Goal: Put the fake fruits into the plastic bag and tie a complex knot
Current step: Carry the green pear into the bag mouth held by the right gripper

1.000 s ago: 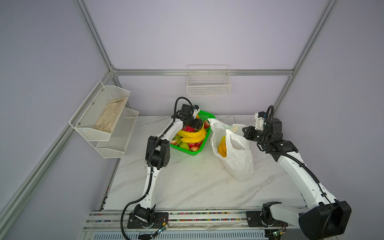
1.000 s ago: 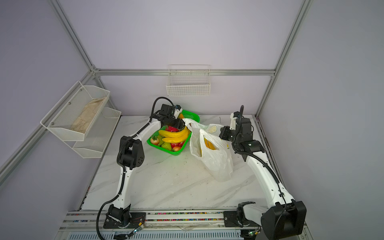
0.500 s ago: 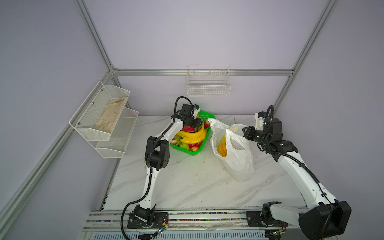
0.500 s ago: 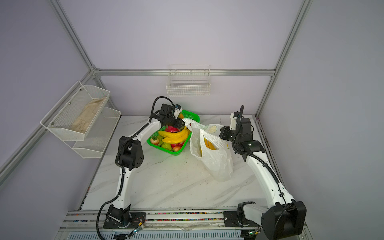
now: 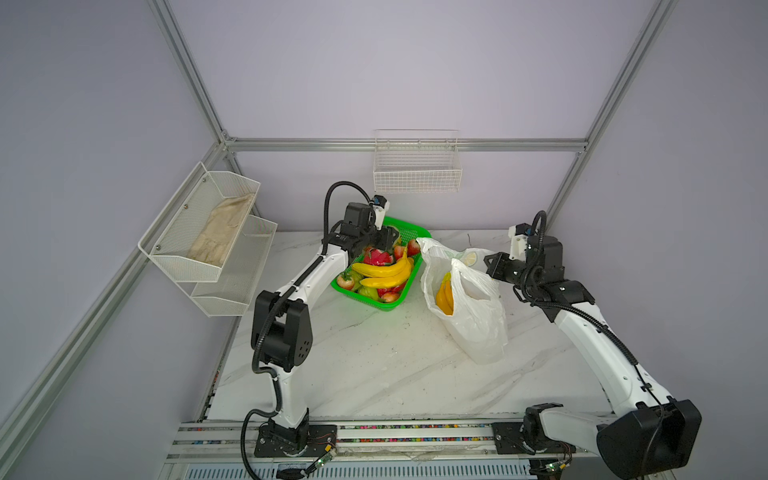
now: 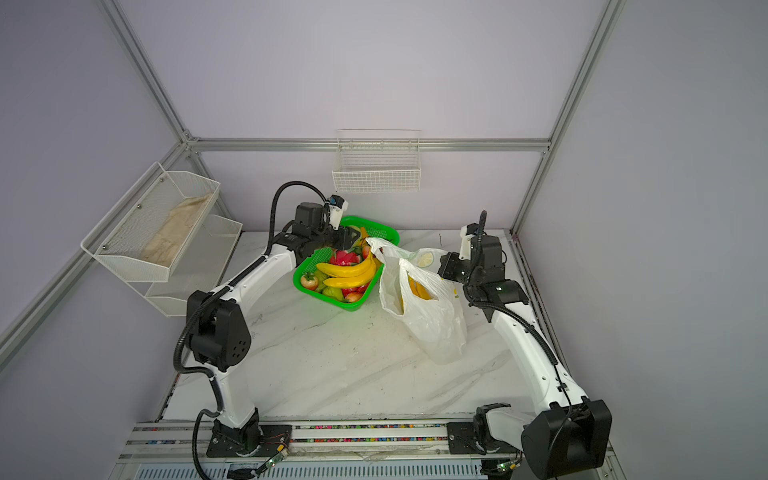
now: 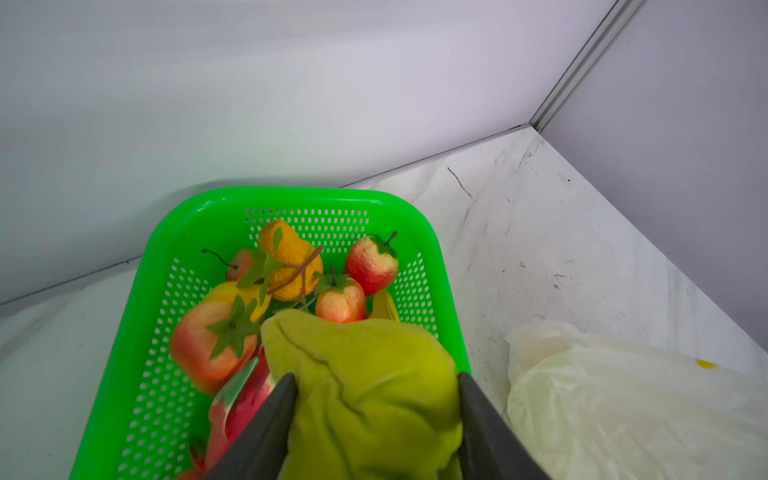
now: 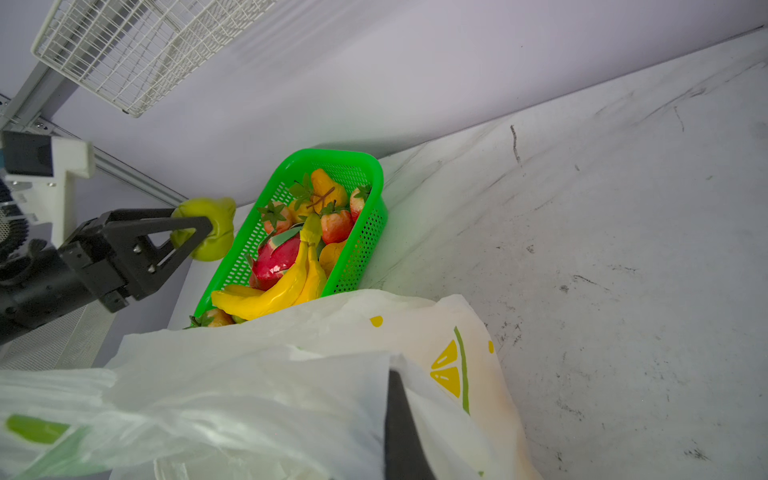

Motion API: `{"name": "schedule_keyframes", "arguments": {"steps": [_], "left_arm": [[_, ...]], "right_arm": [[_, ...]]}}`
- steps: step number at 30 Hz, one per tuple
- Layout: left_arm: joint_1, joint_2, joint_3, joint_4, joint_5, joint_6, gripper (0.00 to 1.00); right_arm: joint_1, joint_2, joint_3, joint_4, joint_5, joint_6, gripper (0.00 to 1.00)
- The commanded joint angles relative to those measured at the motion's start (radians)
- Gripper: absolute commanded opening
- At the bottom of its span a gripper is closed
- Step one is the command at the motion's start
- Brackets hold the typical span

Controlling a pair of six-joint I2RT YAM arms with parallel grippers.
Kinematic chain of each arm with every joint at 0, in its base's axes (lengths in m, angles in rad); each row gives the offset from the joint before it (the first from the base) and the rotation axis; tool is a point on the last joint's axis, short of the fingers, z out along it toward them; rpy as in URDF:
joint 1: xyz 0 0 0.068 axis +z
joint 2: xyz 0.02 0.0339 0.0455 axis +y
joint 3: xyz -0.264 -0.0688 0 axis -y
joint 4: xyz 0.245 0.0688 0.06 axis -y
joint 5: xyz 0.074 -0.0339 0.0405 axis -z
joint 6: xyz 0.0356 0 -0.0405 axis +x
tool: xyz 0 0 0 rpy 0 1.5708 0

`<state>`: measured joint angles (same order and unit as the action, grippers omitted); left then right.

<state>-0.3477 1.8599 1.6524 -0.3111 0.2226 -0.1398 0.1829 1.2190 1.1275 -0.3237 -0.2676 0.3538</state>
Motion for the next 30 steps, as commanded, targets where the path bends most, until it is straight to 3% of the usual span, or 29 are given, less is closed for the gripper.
{"name": "schedule_keyframes", "arguments": {"steps": [1, 7, 12, 18, 24, 30], "left_arm": [[-0.009, -0.191, -0.224, 0.114, -0.03, -0.101, 0.49], [-0.099, -0.552, -0.607, 0.165, -0.019, -0.129, 0.49], [-0.292, -0.71, -0.708, 0.236, 0.069, -0.123, 0.49], [-0.447, -0.606, -0.568, 0.306, 0.11, -0.115, 0.48], [-0.461, -0.437, -0.439, 0.307, 0.007, -0.126, 0.46], [-0.462, -0.288, -0.345, 0.355, 0.071, -0.122, 0.48]], "right_arm": [[-0.004, 0.013, 0.001, 0.025, 0.008, 0.004, 0.0], [-0.004, 0.035, 0.019, 0.024, -0.007, -0.012, 0.0], [-0.004, 0.044, 0.016, 0.037, -0.03, -0.021, 0.0], [-0.004, 0.03, 0.006, 0.059, -0.069, 0.014, 0.0], [-0.004, -0.003, -0.008, 0.046, -0.085, 0.023, 0.0], [-0.005, -0.02, -0.046, 0.052, -0.128, 0.027, 0.0]]}}
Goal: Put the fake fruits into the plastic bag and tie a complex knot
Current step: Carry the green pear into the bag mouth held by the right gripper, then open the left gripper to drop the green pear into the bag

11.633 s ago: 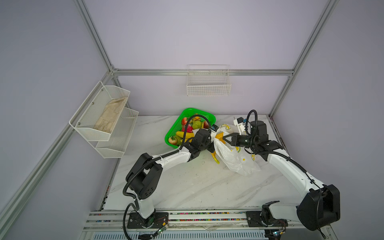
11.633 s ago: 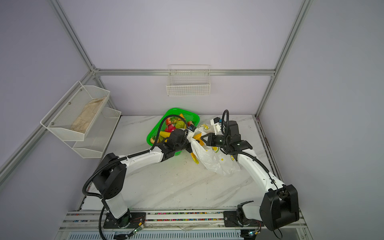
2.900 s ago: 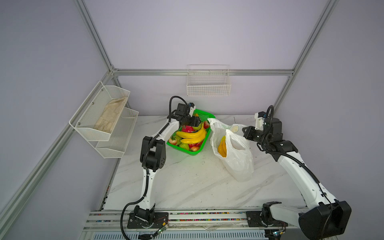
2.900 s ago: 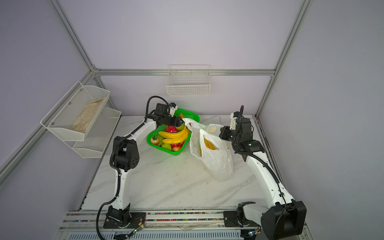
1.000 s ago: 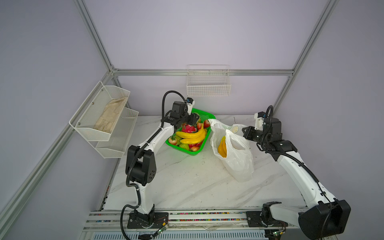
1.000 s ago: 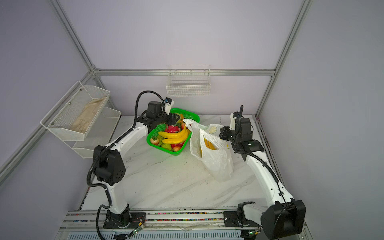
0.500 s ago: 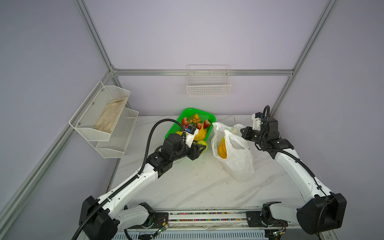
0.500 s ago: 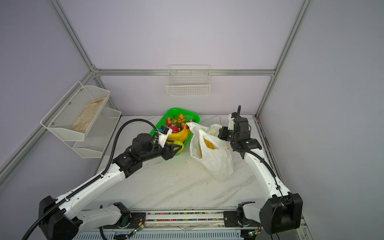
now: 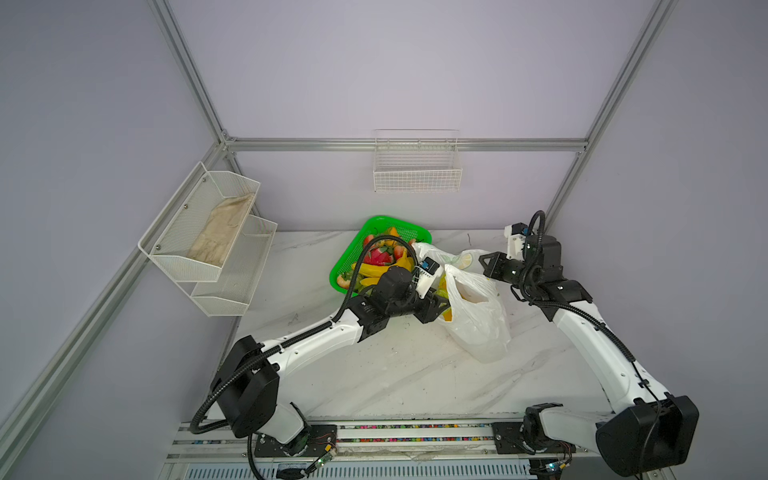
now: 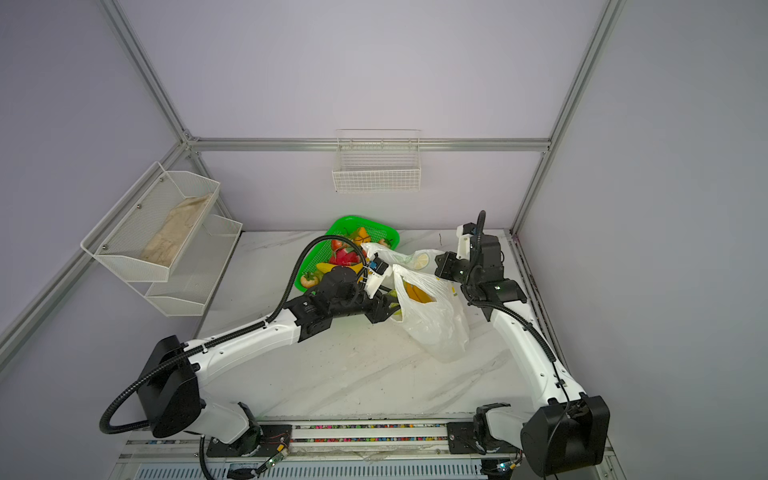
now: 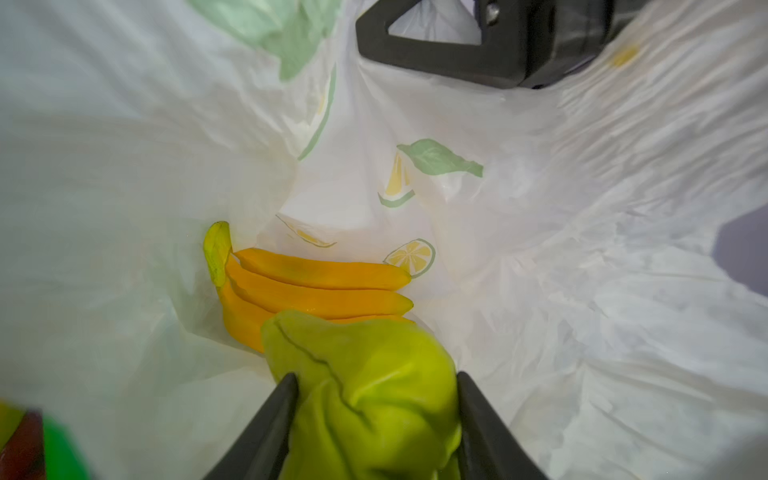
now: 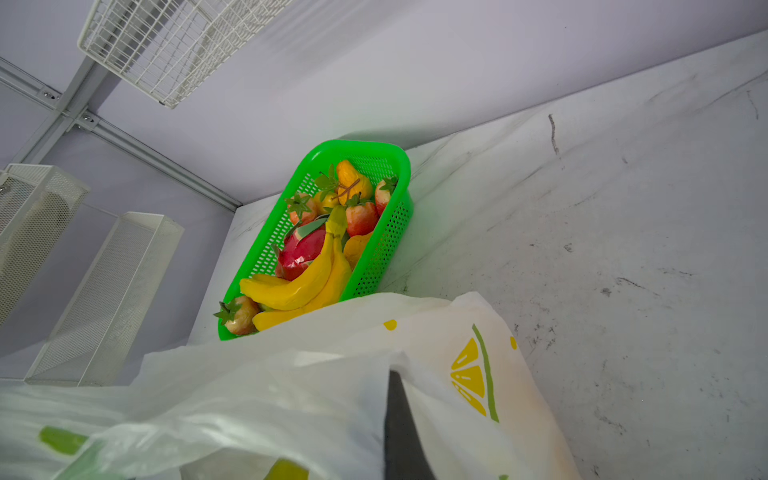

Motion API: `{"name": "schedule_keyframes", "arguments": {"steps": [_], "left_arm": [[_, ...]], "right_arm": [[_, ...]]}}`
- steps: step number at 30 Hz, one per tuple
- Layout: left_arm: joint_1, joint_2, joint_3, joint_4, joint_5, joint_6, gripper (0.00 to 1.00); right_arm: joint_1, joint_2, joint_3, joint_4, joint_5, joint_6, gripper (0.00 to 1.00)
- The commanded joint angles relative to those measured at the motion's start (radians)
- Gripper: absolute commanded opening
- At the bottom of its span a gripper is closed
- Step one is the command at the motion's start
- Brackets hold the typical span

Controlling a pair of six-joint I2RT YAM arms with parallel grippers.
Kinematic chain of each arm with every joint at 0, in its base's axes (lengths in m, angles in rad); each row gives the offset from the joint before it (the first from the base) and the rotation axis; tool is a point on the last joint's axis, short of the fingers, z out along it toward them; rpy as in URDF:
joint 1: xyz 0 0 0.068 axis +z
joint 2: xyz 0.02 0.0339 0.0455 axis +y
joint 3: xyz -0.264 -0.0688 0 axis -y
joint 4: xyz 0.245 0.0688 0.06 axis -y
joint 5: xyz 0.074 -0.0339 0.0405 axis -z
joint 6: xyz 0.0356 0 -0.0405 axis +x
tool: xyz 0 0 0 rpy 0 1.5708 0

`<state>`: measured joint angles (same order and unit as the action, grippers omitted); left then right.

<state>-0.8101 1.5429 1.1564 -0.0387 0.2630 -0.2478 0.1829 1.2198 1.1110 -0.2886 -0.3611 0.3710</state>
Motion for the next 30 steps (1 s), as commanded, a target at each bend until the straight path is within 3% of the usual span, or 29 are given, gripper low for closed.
{"name": "schedule_keyframes", "arguments": {"steps": [1, 7, 13, 23, 30], "left_arm": [[0.0, 0.052, 0.164, 0.084, 0.041, -0.015, 0.48], [-0.002, 0.17, 0.15, 0.109, 0.028, -0.005, 0.56], [-0.002, 0.232, 0.08, 0.179, 0.083, -0.044, 0.58], [0.008, 0.142, -0.035, 0.256, 0.079, -0.059, 0.76], [0.028, 0.056, -0.052, 0.193, 0.062, -0.052, 0.79]], "right_arm": [[-0.005, -0.022, -0.04, 0.025, -0.041, 0.019, 0.0], [-0.004, -0.03, -0.051, 0.017, -0.025, 0.036, 0.0], [-0.004, -0.027, -0.081, 0.03, 0.012, 0.048, 0.0], [-0.004, -0.013, -0.096, 0.036, 0.063, 0.031, 0.0], [-0.004, -0.026, -0.079, 0.014, 0.088, 0.022, 0.0]]}}
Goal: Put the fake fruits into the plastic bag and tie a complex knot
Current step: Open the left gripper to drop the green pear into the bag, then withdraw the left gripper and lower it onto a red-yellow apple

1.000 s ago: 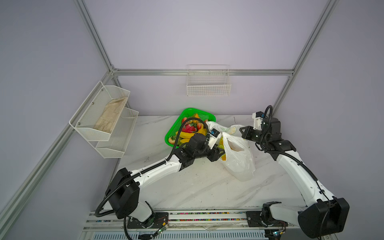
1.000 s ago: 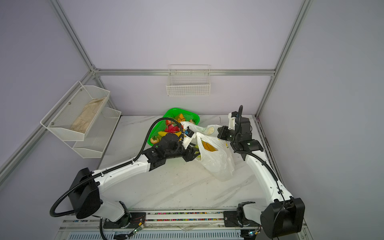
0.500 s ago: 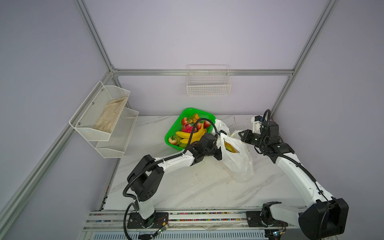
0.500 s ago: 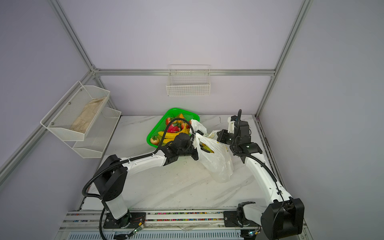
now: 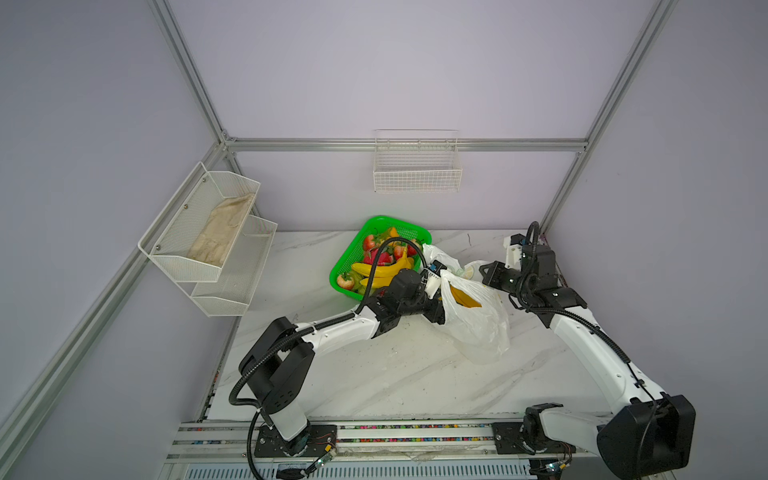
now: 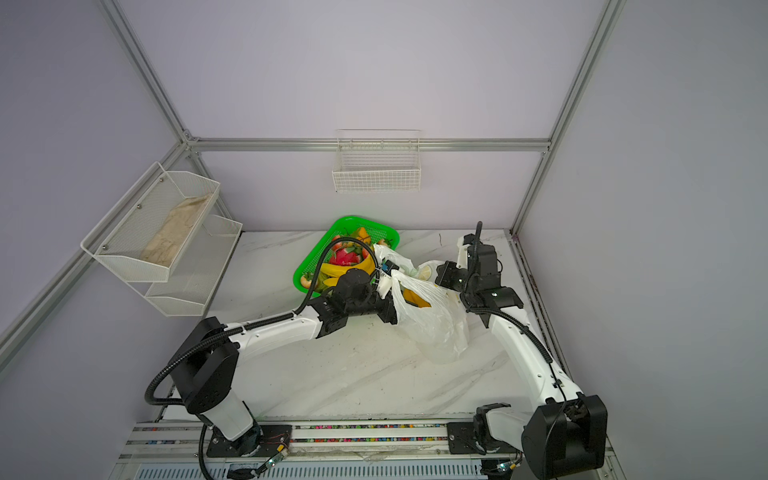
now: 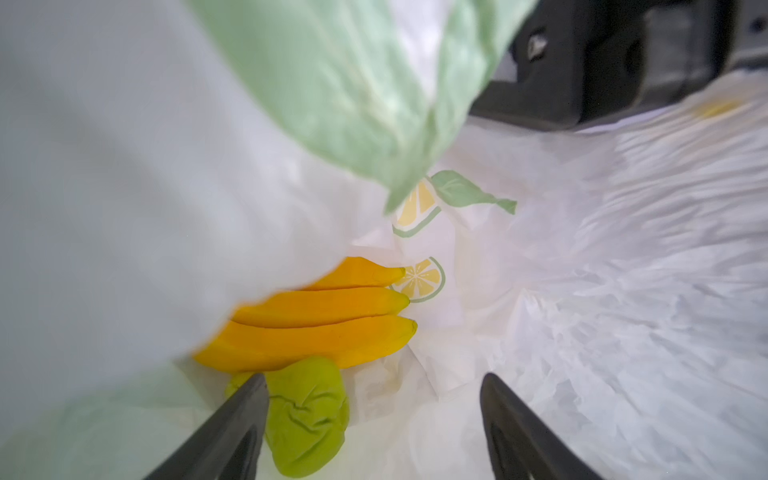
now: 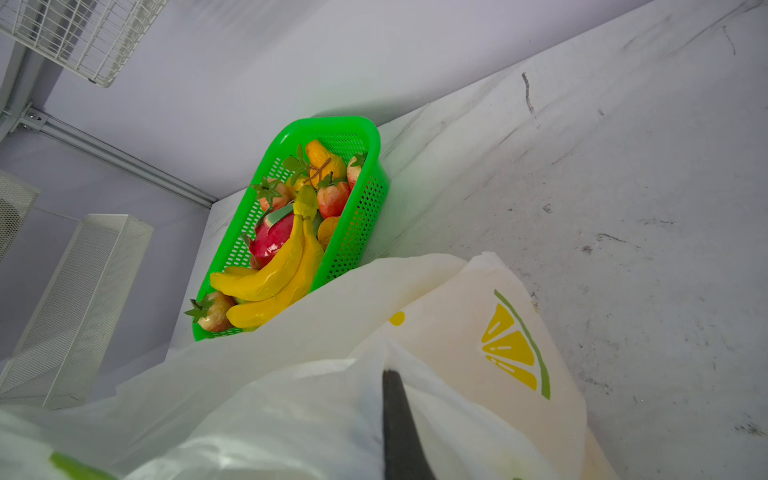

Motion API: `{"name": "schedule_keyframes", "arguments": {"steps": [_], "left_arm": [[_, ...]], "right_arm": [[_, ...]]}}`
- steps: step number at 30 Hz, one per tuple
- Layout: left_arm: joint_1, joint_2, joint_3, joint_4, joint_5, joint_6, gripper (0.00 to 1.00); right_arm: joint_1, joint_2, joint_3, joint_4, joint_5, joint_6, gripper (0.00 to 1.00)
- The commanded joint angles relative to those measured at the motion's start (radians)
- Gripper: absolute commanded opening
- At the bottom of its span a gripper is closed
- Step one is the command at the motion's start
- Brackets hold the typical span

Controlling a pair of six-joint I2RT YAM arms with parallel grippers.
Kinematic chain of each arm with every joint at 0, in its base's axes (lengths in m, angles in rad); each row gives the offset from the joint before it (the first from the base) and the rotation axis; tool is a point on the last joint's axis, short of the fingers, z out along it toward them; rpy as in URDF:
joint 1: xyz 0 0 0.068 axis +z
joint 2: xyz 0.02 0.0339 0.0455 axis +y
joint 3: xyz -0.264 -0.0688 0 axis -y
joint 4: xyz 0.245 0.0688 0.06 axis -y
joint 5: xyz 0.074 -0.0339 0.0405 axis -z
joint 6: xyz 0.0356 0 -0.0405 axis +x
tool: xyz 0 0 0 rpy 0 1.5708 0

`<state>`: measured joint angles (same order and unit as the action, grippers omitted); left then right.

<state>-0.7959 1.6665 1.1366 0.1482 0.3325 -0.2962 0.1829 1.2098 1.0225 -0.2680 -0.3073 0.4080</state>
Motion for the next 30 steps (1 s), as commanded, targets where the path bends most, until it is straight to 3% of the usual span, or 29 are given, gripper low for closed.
{"name": "schedule_keyframes", "arguments": {"steps": [1, 7, 13, 19, 23, 30], "left_arm": [[0.018, -0.086, -0.037, -0.024, -0.008, -0.004, 0.79], [0.059, -0.243, -0.134, -0.071, 0.017, 0.003, 0.8], [0.156, -0.419, -0.207, -0.131, 0.085, -0.03, 0.81], [0.298, -0.554, -0.255, -0.273, -0.175, -0.099, 0.79], [0.427, -0.496, -0.153, -0.463, -0.366, -0.088, 0.78], [0.523, -0.206, 0.096, -0.678, -0.384, 0.033, 0.77]], "right_arm": [[-0.003, -0.017, 0.016, -0.015, 0.051, -0.024, 0.0], [-0.004, 0.001, 0.036, -0.021, 0.098, -0.049, 0.0], [-0.003, 0.037, 0.039, 0.019, 0.103, -0.065, 0.0], [-0.004, 0.106, 0.1, 0.04, 0.07, -0.062, 0.0], [-0.004, 0.127, 0.121, 0.044, 0.061, -0.068, 0.0], [-0.005, 0.131, 0.111, 0.077, 0.015, -0.086, 0.0]]}}
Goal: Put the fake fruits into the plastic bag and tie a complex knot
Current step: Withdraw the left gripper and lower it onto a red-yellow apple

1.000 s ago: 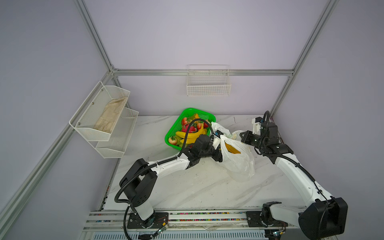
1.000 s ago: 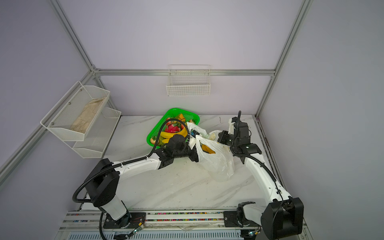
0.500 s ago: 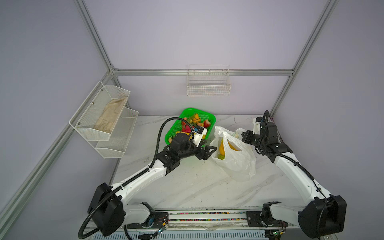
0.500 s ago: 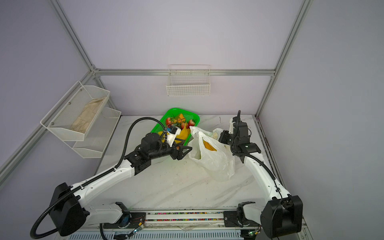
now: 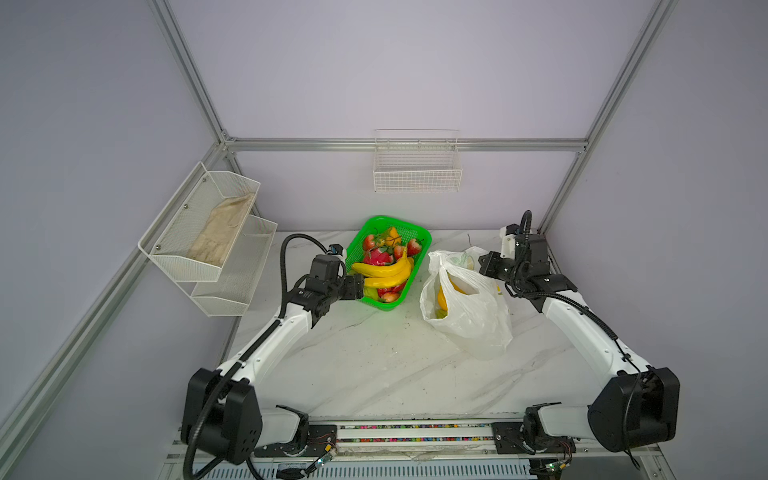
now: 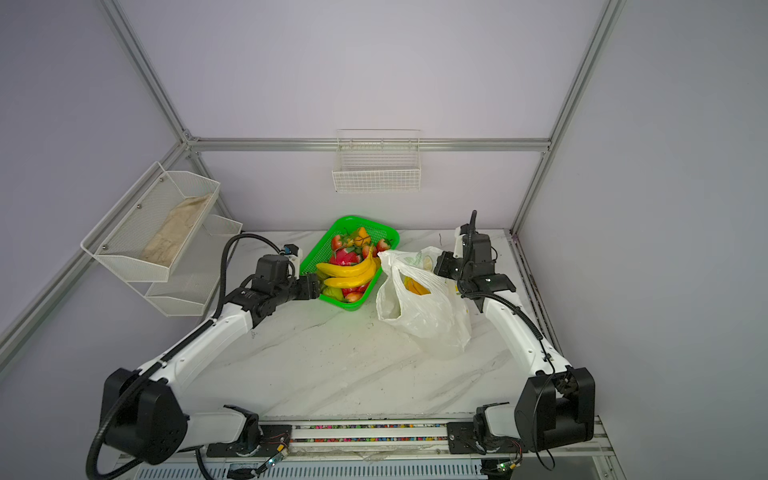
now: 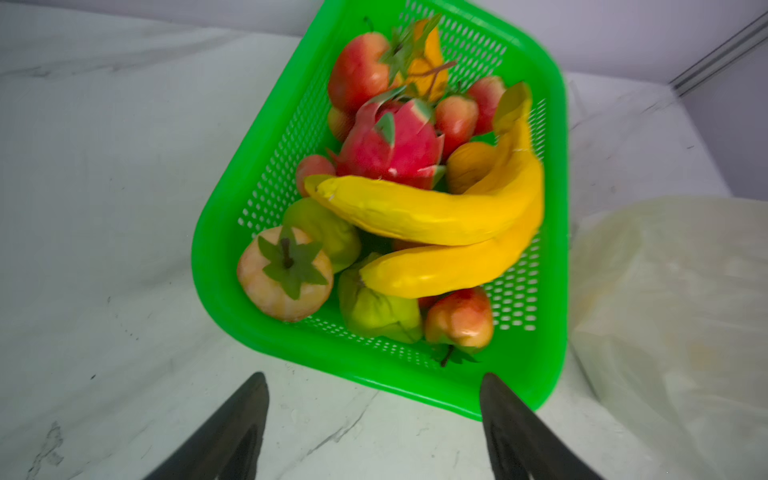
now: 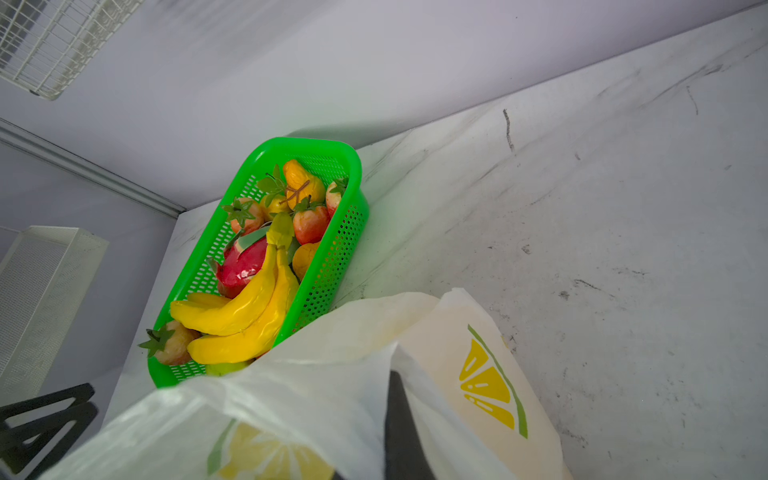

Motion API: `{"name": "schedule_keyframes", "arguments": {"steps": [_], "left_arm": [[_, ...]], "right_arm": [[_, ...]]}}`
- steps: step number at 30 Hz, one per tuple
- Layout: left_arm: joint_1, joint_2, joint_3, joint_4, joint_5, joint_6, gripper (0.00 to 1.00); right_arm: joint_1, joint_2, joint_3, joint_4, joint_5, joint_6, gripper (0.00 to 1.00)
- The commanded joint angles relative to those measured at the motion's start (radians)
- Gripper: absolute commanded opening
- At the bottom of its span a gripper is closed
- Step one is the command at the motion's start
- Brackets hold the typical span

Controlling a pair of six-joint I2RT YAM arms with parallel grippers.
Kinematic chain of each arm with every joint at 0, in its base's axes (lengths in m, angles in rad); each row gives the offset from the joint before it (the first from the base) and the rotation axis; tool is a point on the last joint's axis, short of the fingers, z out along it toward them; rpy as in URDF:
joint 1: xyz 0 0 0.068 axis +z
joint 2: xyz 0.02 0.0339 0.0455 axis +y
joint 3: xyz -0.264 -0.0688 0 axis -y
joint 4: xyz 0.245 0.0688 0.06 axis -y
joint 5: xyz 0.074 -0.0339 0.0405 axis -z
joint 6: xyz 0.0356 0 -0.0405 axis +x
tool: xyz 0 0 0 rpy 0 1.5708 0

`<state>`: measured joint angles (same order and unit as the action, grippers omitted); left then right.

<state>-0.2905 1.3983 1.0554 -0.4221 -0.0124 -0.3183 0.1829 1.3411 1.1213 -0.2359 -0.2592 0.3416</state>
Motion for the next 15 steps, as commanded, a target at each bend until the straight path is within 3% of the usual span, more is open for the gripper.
{"name": "schedule_keyframes", "arguments": {"steps": [1, 8, 15], "left_arm": [[0.022, 0.095, 0.201, -0.115, -0.039, 0.065, 0.77], [0.041, 0.268, 0.375, -0.198, -0.123, 0.129, 0.69], [0.042, 0.32, 0.456, -0.212, -0.136, 0.166, 0.55]], "right_arm": [[-0.004, 0.003, 0.012, 0.048, -0.043, -0.02, 0.0], [-0.004, -0.019, -0.017, 0.08, -0.076, -0.001, 0.0], [-0.004, -0.033, -0.025, 0.085, -0.083, 0.002, 0.0]]}}
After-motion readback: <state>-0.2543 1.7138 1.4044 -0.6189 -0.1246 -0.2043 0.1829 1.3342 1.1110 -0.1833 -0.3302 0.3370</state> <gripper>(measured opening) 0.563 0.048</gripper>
